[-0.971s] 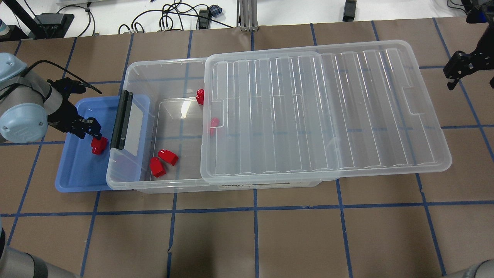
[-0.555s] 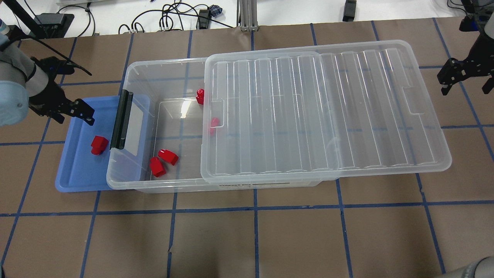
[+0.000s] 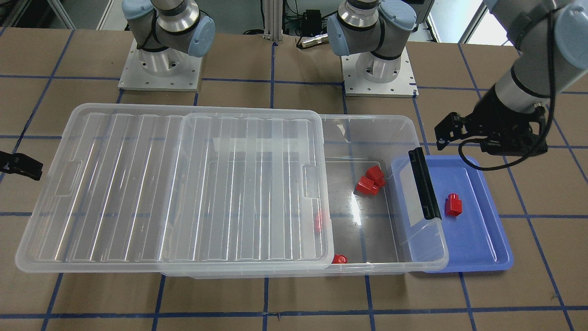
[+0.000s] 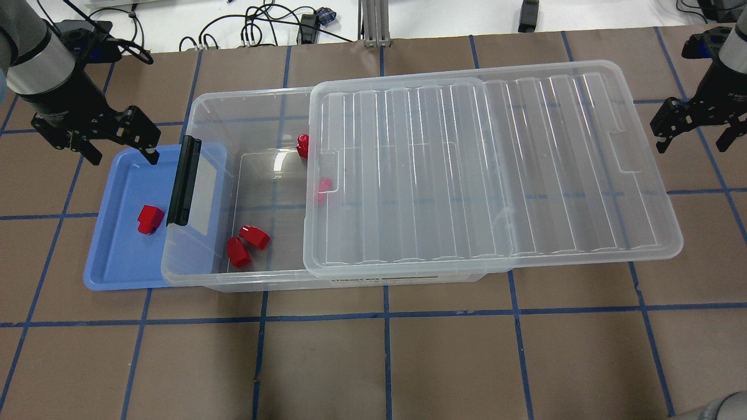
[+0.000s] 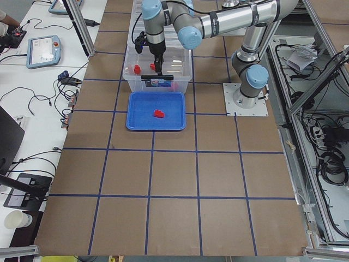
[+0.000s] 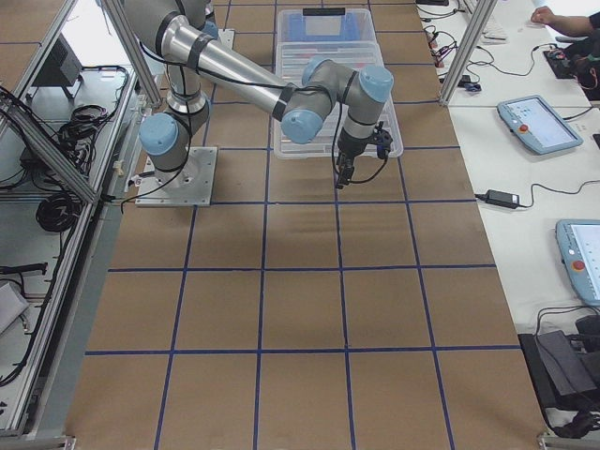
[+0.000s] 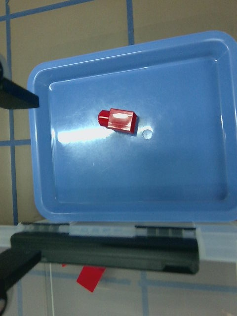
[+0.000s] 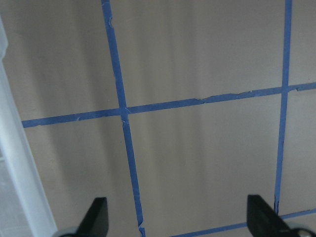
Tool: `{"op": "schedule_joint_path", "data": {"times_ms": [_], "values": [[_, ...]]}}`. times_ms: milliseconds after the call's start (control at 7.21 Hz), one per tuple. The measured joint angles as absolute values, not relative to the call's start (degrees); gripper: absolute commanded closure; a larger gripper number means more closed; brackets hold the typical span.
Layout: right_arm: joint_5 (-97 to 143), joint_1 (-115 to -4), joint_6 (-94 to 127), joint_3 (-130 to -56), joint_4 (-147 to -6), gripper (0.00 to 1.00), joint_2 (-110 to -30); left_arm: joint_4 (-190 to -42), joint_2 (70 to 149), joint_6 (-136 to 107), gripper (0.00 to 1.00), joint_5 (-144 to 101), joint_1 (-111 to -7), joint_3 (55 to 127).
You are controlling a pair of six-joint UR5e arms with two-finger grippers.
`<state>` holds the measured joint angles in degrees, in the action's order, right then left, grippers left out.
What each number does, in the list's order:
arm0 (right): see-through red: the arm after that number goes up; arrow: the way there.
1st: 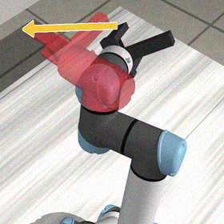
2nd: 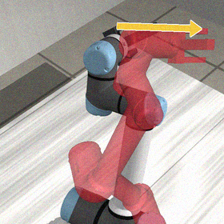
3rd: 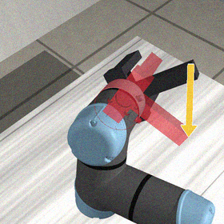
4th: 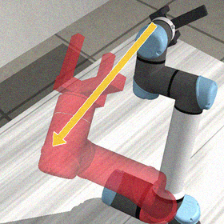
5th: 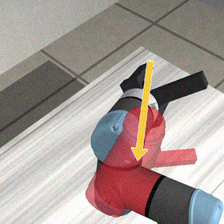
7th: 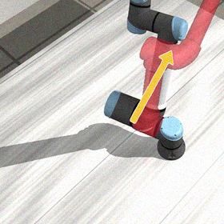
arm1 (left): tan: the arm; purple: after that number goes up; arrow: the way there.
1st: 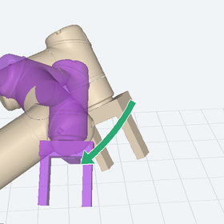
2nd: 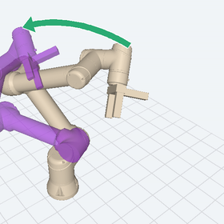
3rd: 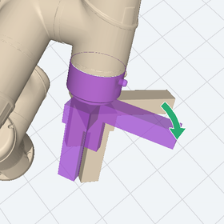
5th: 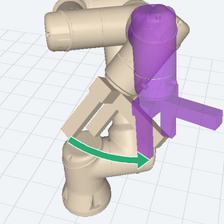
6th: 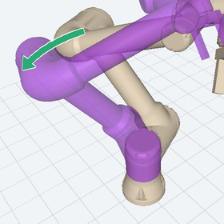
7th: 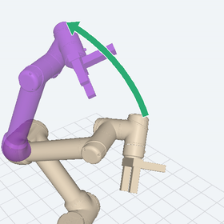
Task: Place red block in blue tray from box
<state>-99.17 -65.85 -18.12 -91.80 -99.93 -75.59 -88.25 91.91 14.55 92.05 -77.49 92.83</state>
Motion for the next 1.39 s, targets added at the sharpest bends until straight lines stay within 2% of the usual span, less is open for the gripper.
{"op": "schedule_joint_path", "data": {"times_ms": [277, 555, 1387], "values": [[-99.2, -67.8, -17.8, -91.9, -99.7, 0.00, -75.8, -90.4, 87.8, 8.6, 0.00, 92.0, -84.2, 92.0], [-97.7, -68.7, -17.5, -92.3, -99.6, 0.00, -75.9, -90.7, 86.9, 3.9, 0.00, 91.8, -88.4, 91.3], [-95.4, -78.3, -5.4, -93.7, -99.7, 0.00, -76.2, -86.4, 86.3, 3.4, 0.00, 91.1, -89.9, 91.8]]}}
